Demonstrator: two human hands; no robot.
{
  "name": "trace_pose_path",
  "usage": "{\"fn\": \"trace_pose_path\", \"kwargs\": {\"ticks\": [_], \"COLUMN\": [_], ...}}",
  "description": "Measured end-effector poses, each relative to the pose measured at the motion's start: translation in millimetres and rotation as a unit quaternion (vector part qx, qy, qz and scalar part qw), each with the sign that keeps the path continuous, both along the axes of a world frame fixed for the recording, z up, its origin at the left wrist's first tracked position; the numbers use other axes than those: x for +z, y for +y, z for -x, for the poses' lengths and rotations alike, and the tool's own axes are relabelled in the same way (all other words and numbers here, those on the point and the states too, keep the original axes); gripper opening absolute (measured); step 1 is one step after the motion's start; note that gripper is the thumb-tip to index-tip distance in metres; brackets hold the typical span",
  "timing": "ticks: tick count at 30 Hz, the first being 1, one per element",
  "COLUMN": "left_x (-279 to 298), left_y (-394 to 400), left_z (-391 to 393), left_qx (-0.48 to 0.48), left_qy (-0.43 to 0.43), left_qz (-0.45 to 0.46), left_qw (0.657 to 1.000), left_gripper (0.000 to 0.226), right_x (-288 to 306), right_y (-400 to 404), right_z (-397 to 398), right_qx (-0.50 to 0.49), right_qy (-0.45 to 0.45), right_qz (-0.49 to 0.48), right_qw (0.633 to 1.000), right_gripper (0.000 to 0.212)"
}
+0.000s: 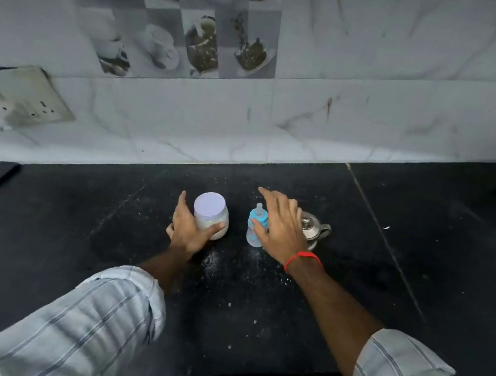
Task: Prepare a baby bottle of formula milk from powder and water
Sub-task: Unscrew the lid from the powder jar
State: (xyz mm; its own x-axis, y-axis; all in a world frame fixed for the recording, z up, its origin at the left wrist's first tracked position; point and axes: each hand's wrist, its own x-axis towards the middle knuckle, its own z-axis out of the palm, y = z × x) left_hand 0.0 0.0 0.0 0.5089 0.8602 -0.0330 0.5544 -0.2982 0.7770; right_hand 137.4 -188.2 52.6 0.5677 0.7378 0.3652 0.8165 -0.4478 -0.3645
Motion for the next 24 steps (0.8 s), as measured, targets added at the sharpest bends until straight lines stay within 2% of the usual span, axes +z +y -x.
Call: {"fn": "trace_pose_path", "kwargs": {"ticks": [3, 5, 6, 8, 11, 15, 18, 20, 24], "left_x": [-3, -8, -7, -17, -35, -36, -38, -38, -36], "left_y": [8, 11, 7, -1, -13, -20, -21, -22, -13], "left_z": [-2, 2, 9, 26, 53, 66, 66, 65, 58], "left_qx": [-0.060, -0.053, -0.048, -0.074, -0.140, -0.200, -0.237, -0.254, -0.281], "left_qy": [-0.019, -0.055, -0.065, -0.083, -0.090, -0.115, -0.097, -0.079, -0.063], "left_qz": [0.014, 0.001, 0.006, 0.020, 0.006, 0.019, 0.050, 0.064, 0.086], "left_qw": [0.998, 0.997, 0.997, 0.994, 0.986, 0.973, 0.965, 0.962, 0.954], "left_gripper": [0.111, 0.097, 0.098, 0.104, 0.101, 0.094, 0.094, 0.094, 0.097], "right_x": [2, 6, 5, 5, 3, 1, 2, 1, -5], "right_y": [9, 12, 14, 22, 40, 63, 67, 64, 58], "right_z": [18, 33, 38, 48, 67, 82, 83, 81, 80], "right_qx": [0.047, 0.060, 0.058, 0.055, 0.052, 0.059, 0.063, 0.068, 0.072], "right_qy": [0.036, 0.073, 0.095, 0.129, 0.149, 0.093, 0.056, 0.042, 0.022], "right_qz": [-0.055, -0.041, -0.008, 0.078, 0.149, 0.269, 0.319, 0.334, 0.296], "right_qw": [0.997, 0.995, 0.994, 0.987, 0.976, 0.957, 0.944, 0.939, 0.952], "right_gripper": [0.047, 0.037, 0.037, 0.050, 0.073, 0.086, 0.088, 0.088, 0.078]}}
